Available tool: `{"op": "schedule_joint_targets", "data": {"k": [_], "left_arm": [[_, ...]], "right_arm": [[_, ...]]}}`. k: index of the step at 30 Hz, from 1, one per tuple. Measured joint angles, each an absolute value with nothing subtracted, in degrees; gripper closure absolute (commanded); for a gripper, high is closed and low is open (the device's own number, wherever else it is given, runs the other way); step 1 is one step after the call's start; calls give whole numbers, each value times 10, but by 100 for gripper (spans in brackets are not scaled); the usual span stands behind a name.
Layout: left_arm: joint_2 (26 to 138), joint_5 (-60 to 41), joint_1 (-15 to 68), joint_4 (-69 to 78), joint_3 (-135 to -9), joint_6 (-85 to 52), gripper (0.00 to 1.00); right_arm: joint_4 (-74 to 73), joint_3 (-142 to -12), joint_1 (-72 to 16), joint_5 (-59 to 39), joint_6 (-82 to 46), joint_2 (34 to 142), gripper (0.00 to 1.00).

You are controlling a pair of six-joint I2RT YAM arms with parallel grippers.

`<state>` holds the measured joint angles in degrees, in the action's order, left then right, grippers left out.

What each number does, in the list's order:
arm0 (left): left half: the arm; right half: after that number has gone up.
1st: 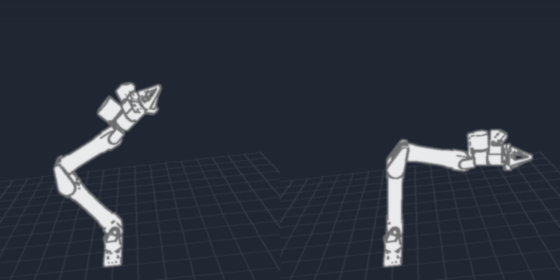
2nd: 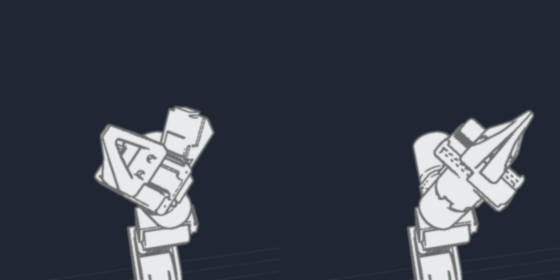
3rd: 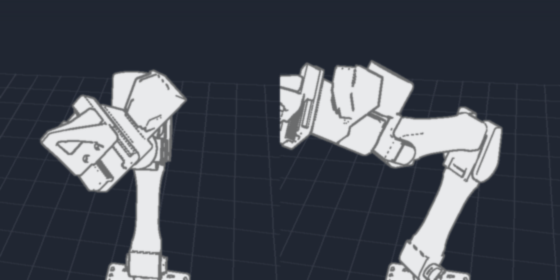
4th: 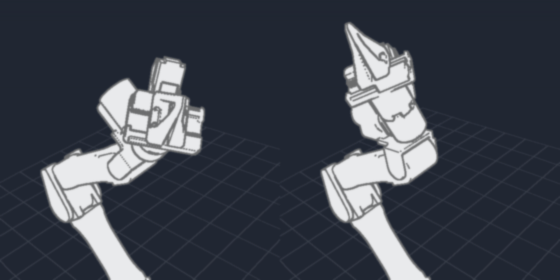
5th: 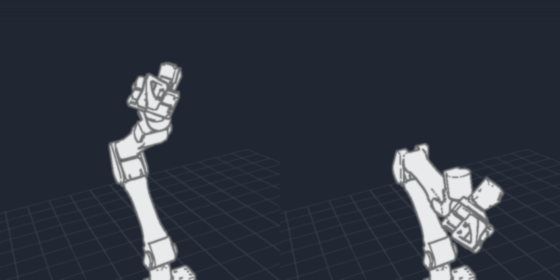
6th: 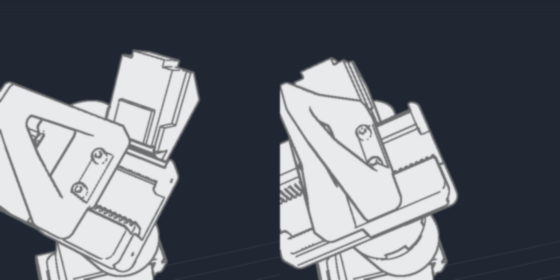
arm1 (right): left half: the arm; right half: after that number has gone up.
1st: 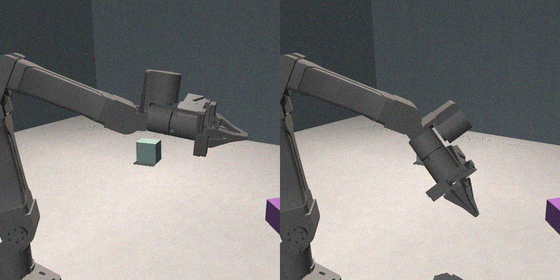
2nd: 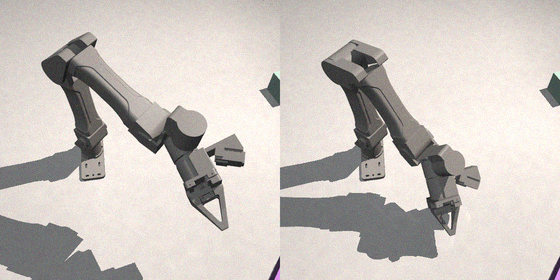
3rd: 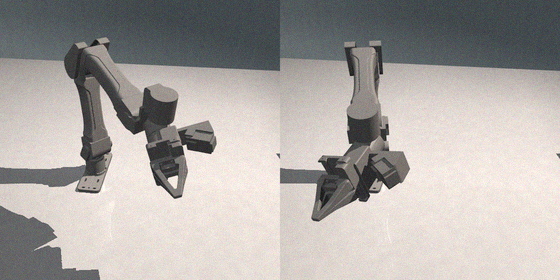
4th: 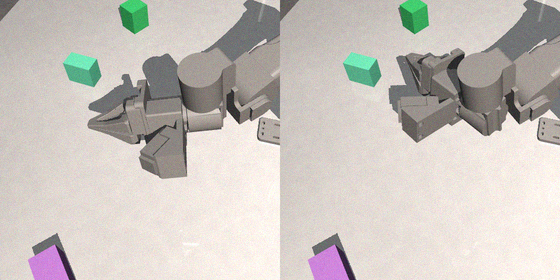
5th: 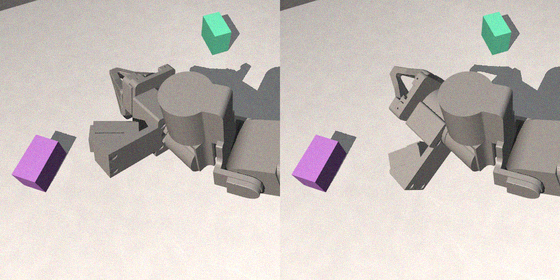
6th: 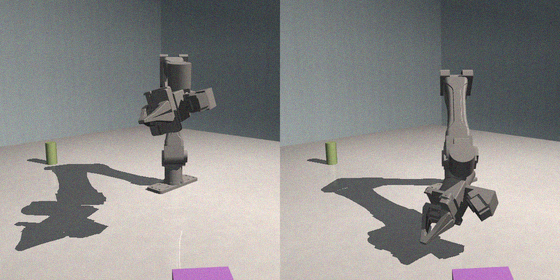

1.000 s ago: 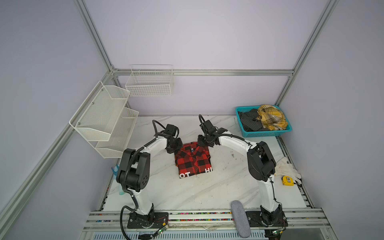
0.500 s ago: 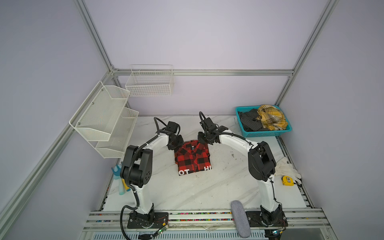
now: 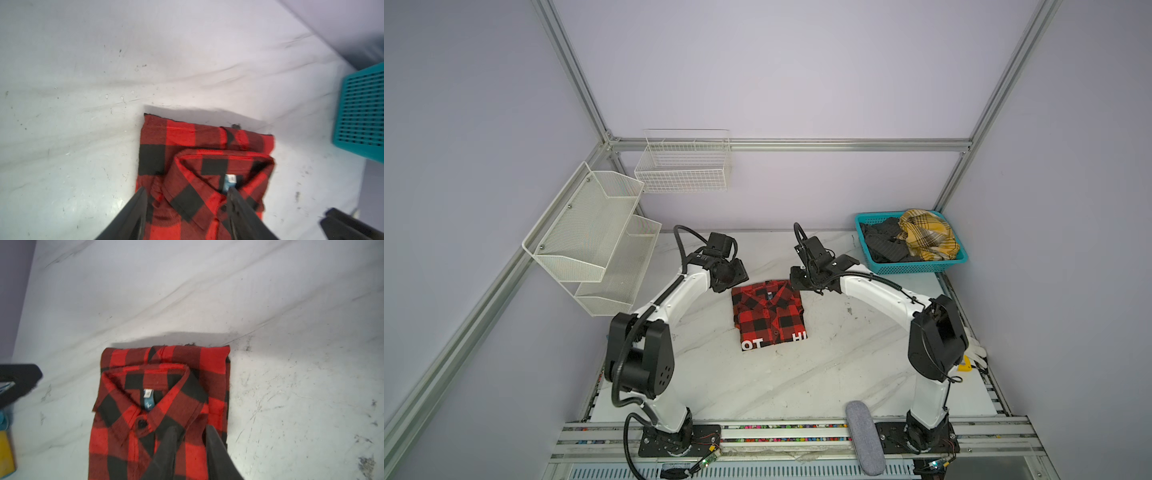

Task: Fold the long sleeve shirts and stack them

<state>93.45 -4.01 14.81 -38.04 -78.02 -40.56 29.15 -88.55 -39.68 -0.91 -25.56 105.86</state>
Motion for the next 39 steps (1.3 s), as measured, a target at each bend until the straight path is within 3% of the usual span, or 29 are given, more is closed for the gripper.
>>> {"op": "schedule_joint_targets", "data": {"k": [4,11,24,30,39], "left_arm": [[887,-75,166,-357,-726,-430,68],[992,-107,174,-344,-663,-445,80],[1057,-128,174,-316,-674,-419,81],[1075,-126,174,-318,-714,-394,62],[1033,-112,172,-349,-750,-393,69]], "right_arm": [[266,-835,-421,-33,-262,1027,81],[230,-771,-433,-56,-267,1070,86],[180,-716,-431,-52,-290,1103,87],[223,-771,-425,-33,-297,1092,84],[234,-881,-367,-23,-291,1115,85]]}}
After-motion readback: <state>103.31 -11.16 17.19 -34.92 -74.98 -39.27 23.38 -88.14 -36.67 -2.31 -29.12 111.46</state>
